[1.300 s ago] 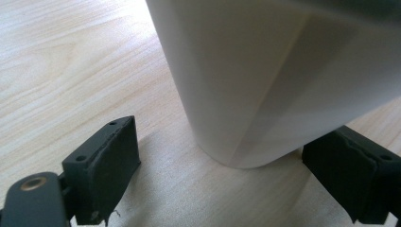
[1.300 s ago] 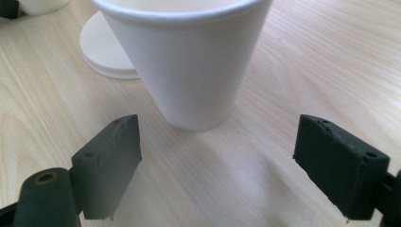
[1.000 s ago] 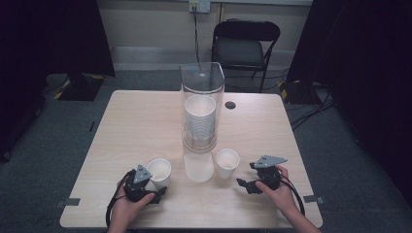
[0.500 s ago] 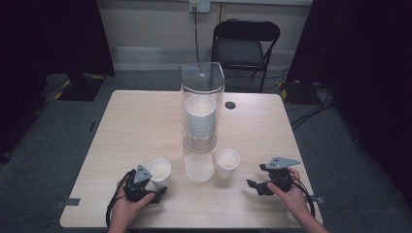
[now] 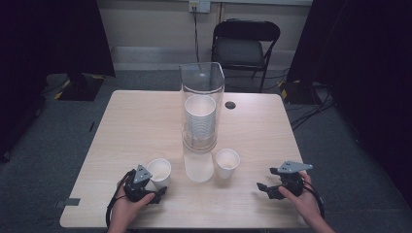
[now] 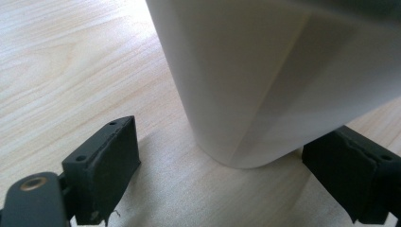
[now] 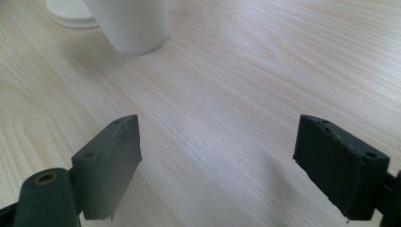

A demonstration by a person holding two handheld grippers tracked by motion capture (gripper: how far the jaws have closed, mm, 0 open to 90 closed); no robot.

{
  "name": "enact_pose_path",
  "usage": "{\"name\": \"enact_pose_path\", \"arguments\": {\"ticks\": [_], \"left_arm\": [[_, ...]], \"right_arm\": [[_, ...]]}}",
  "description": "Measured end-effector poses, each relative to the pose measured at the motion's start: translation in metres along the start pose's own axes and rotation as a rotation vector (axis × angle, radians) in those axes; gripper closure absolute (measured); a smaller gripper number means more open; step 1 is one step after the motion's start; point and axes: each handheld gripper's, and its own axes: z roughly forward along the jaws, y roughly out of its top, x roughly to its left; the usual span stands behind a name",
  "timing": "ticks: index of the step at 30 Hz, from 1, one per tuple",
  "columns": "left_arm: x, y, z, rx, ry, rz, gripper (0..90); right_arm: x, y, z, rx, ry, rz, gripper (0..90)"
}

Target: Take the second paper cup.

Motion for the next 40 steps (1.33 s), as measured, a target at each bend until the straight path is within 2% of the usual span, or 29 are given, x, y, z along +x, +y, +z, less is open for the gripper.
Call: {"name": "enact_pose_path", "arguments": {"ticks": [3,10,12,14,23,30,34,40], "left_arm": [[0.0,0.0,0.0,0.0,0.0,-0.001,11.3],[0.0,0.0,0.0,0.0,0.0,0.0,11.3],[0.0,0.0,0.0,-0.001,0.0,-0.005,11.3],[0.0,0.0,0.0,-0.001,0.0,-0.005,11.3],[0.0,0.0,0.0,0.0,-0.001,-0.001,11.3],[0.0,0.0,0.0,-0.001,-0.001,-0.005,11.3],[0.0,0.0,0.0,0.0,0.0,-0.004,11.3],[0.0,0.0,0.0,-0.001,-0.001,-0.006,11.3]], "right_arm": [[-0.004,-0.004,-0.004,-0.005,-0.011,-0.001,14.9],[-0.016,-0.017,-0.012,-0.005,-0.029,0.038,15.0],[-0.019,-0.02,-0.014,-0.002,-0.036,0.034,15.0],[-0.021,-0.023,-0.016,-0.001,-0.054,0.038,15.0],[-0.03,-0.034,-0.024,0.0,-0.076,0.067,15.0],[-0.032,-0.04,-0.023,0.024,-0.097,0.056,15.2],[-0.034,-0.042,-0.025,0.035,-0.128,0.043,15.5],[-0.035,-0.043,-0.026,0.037,-0.134,0.049,14.8]]}}
